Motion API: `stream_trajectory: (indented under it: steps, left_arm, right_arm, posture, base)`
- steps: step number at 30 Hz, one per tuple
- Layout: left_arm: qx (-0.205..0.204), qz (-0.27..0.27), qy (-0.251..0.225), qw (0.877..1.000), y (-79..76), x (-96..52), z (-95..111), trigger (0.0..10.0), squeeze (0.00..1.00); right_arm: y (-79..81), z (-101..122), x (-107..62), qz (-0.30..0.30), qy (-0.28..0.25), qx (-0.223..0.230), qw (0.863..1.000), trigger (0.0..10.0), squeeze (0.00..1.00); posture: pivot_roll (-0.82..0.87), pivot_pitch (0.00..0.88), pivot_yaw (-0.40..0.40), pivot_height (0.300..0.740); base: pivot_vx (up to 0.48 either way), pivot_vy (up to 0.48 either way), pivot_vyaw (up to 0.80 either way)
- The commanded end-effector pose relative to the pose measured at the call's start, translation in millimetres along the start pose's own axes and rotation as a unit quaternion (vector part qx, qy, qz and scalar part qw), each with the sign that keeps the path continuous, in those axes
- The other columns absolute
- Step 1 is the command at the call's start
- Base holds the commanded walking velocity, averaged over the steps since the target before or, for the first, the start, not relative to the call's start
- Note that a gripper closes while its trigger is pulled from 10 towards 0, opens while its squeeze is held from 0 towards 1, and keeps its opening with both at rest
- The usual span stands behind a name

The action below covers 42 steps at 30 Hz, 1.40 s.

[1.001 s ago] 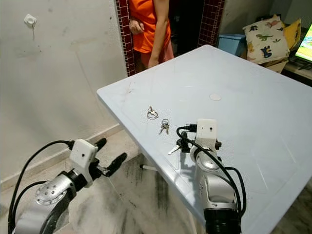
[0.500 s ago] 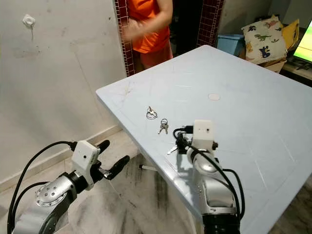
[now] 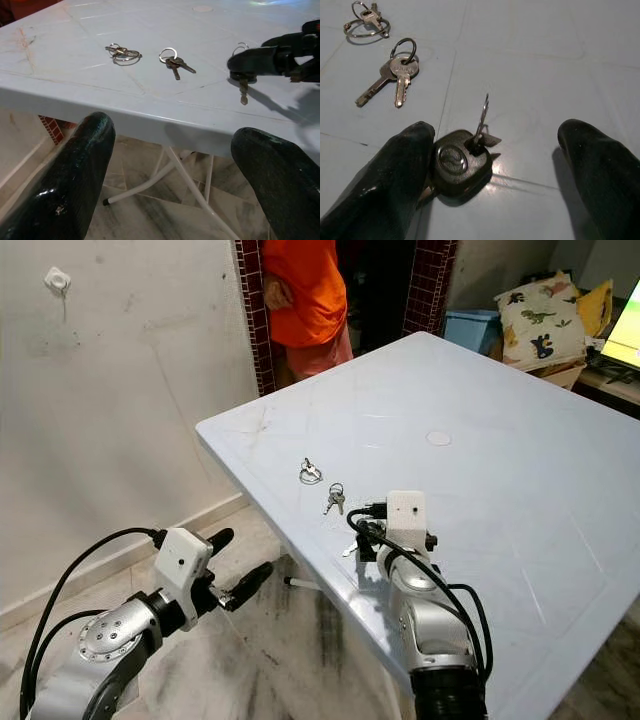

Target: Hang keys on a hook

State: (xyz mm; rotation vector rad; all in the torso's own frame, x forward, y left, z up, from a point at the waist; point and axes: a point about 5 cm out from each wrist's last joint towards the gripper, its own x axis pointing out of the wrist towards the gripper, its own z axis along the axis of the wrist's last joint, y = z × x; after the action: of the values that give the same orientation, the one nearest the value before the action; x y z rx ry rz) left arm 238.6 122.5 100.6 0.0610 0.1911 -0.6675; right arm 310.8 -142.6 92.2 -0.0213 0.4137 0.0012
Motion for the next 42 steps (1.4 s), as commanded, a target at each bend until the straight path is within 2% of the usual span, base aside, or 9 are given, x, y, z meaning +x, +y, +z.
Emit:
stream_trajectory:
  steps: [1,13,14,16,20,22,30,32,42]
  left_arm:
    - [0.008,-0.005,-0.004,1.000,-3.1,0.3,4.6,10.0,0.00]
    - [0.006,-0.006,-0.004,1.000,-5.1,-1.7,4.6,10.0,0.00]
    - [0.006,-0.007,-0.003,1.000,-5.0,-1.9,4.6,10.0,0.00]
    - [0.006,-0.007,-0.003,1.000,-4.9,-2.1,4.7,10.0,0.00]
    - [0.007,-0.009,-0.003,1.000,-5.3,-2.0,4.9,10.0,0.00]
    - [0.008,-0.010,-0.004,1.000,-5.3,-1.9,5.3,10.0,0.00]
    - [0.010,0.028,-0.041,0.999,3.7,-1.2,14.4,10.0,0.00]
    - [0.015,0.044,-0.051,0.998,8.0,-1.3,17.2,10.0,0.00]
    - [0.034,0.113,-0.097,0.988,22.7,-4.0,27.9,10.0,0.00]
  right_arm:
    - [-0.1,7.5,4.4,0.004,-0.011,0.002,1.000,2.5,0.00]
    - [-9.8,8.0,11.3,-0.008,-0.006,0.013,1.000,0.0,0.00]
    - [-10.5,6.1,11.1,-0.006,-0.001,0.014,1.000,6.9,0.00]
    - [-12.1,2.6,10.7,-0.006,0.007,0.017,1.000,10.0,0.00]
    - [-12.0,1.5,10.4,-0.002,0.008,0.022,1.000,10.0,0.00]
    - [-8.8,5.2,7.5,0.011,-0.012,0.038,0.999,0.0,0.00]
    - [-2.9,18.8,1.9,0.036,-0.064,0.052,0.996,0.0,0.00]
    - [-1.4,23.6,-1.9,0.042,-0.092,0.040,0.994,10.0,0.00]
    - [-7.5,38.3,-20.5,0.018,-0.193,-0.003,0.981,10.0,0.00]
  posture:
    - [-0.01,0.000,0.022,0.740]
    - [0.00,0.000,0.020,0.740]
    - [0.00,0.000,0.021,0.740]
    - [0.00,0.000,0.022,0.740]
    - [0.00,0.000,0.024,0.740]
    - [0.00,0.000,0.025,0.740]
    - [-0.01,0.000,0.024,0.740]
    - [-0.01,0.000,0.022,0.740]
    - [-0.01,0.000,0.020,0.740]
  base:
    - [0.000,0.000,0.00]
    - [0.000,0.000,0.00]
    - [0.000,0.000,0.00]
    - [0.000,0.000,0.00]
    - [0.000,0.000,0.00]
    - [0.000,0.000,0.00]
    - [0.000,0.000,0.00]
    - [0.000,0.000,0.00]
    - [0.000,0.000,0.00]
